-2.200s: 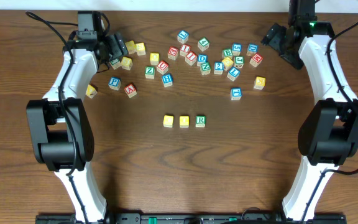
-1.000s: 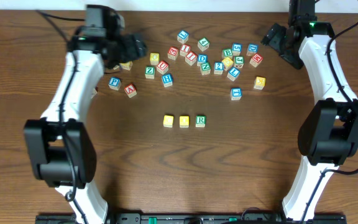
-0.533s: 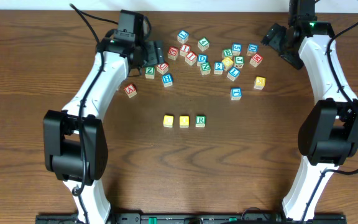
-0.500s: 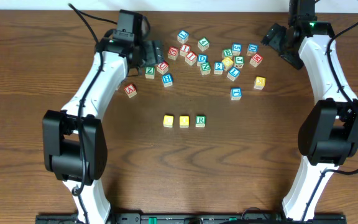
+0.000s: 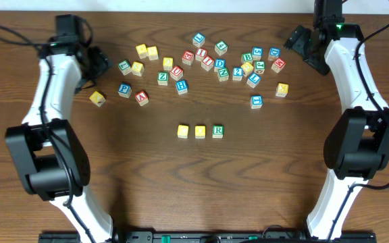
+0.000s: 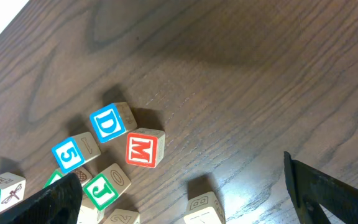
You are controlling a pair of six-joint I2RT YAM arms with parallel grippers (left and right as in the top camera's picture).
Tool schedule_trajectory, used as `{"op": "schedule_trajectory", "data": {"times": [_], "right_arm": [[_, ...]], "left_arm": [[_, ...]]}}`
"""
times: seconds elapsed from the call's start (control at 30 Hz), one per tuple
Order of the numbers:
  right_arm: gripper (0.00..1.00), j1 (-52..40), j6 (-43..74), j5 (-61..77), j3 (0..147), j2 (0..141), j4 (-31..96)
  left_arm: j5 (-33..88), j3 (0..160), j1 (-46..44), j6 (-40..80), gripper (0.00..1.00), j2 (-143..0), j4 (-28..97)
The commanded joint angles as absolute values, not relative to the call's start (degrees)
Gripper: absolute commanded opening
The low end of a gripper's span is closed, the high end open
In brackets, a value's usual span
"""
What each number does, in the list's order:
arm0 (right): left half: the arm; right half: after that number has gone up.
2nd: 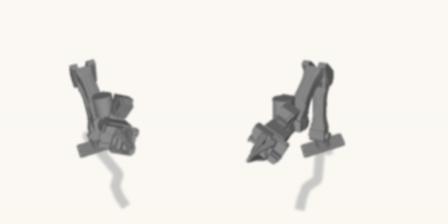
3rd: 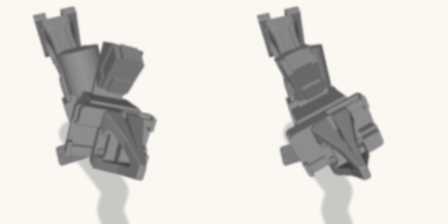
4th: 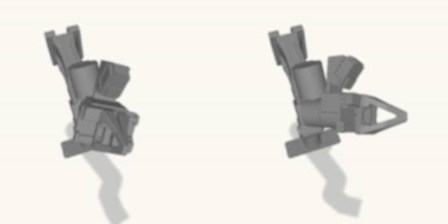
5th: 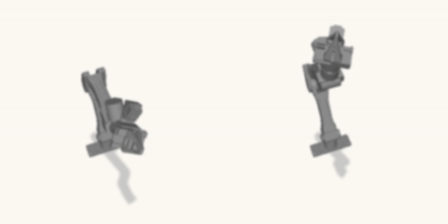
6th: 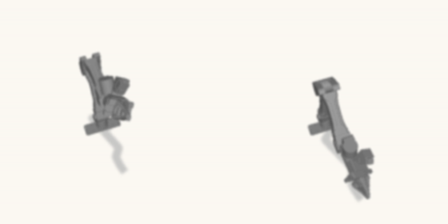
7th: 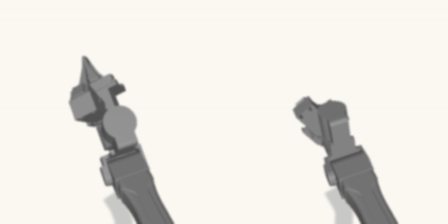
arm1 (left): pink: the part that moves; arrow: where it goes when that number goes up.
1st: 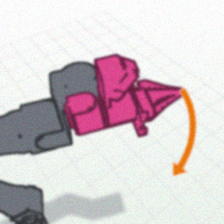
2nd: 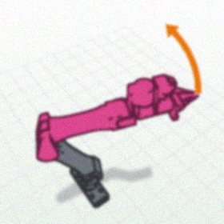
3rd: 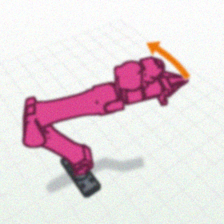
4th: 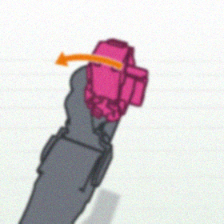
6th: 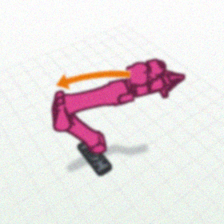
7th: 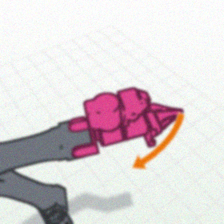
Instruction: Spell out CORL
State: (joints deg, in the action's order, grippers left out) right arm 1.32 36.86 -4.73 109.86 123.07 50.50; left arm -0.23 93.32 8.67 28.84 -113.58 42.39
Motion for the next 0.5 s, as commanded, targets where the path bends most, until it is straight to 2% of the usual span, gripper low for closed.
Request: {"op": "schedule_trajectory", "data": {"times": [0.0,0.2,0.37,0.47], "right_arm": [[0.99,1.1,37.5,-5.5,109.8,123.0,50.5],[0.99,1.1,37.8,-3.2,109.8,123.0,50.3],[0.99,1.0,37.7,14.9,109.8,123.0,53.3],[0.99,0.9,39.0,22.4,109.8,123.0,50.1]], "left_arm": [[-0.9,93.6,10.5,31.0,0.87,-113.9,44.4],[-0.9,93.6,11.6,31.0,0.87,-113.9,46.5],[-0.6,93.6,11.6,31.0,0.87,-113.9,48.4],[-0.6,93.6,11.6,31.0,0.87,-113.9,49.5]]}}
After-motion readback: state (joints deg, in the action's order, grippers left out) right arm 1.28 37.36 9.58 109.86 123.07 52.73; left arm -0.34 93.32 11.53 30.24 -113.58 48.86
